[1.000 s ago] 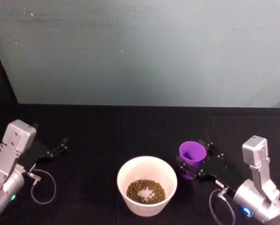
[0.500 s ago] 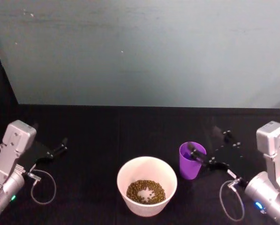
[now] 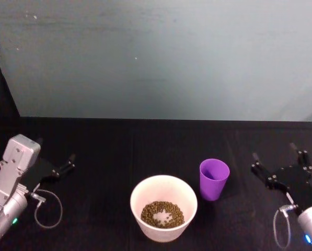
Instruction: Pick up the cup and pour the mung beans from the cup into the bowl.
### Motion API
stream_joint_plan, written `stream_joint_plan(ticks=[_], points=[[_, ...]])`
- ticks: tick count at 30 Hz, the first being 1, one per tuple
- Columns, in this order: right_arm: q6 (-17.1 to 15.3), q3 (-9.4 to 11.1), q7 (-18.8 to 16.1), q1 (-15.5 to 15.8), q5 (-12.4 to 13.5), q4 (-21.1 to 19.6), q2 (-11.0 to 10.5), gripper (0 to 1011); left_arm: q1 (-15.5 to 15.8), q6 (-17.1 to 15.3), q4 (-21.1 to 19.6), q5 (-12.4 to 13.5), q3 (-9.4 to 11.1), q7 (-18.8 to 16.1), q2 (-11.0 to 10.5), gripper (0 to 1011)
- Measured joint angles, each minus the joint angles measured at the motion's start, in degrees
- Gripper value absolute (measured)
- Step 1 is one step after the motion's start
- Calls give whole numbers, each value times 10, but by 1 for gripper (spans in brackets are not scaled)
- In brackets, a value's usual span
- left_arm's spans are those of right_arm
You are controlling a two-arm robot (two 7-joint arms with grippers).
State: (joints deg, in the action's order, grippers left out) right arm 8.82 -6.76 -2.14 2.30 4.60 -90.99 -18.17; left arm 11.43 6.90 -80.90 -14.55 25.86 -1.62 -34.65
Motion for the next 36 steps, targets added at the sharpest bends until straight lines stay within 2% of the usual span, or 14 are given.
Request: stream_joint_plan(ticks=[3, 6, 13, 36], points=[[36, 7, 14, 4, -15, 25, 7, 1003, 0, 0, 0, 0, 0, 0, 0, 1003], [53, 12, 16, 3, -19, 46, 14, 1003, 0, 0, 0, 0, 0, 0, 0, 1003], [71, 16, 8, -1, -24, 68, 22, 1003, 0, 0, 0, 0, 0, 0, 0, 1003], [68, 15, 8, -1, -23, 65, 21, 1003, 0, 0, 0, 0, 0, 0, 0, 1003]])
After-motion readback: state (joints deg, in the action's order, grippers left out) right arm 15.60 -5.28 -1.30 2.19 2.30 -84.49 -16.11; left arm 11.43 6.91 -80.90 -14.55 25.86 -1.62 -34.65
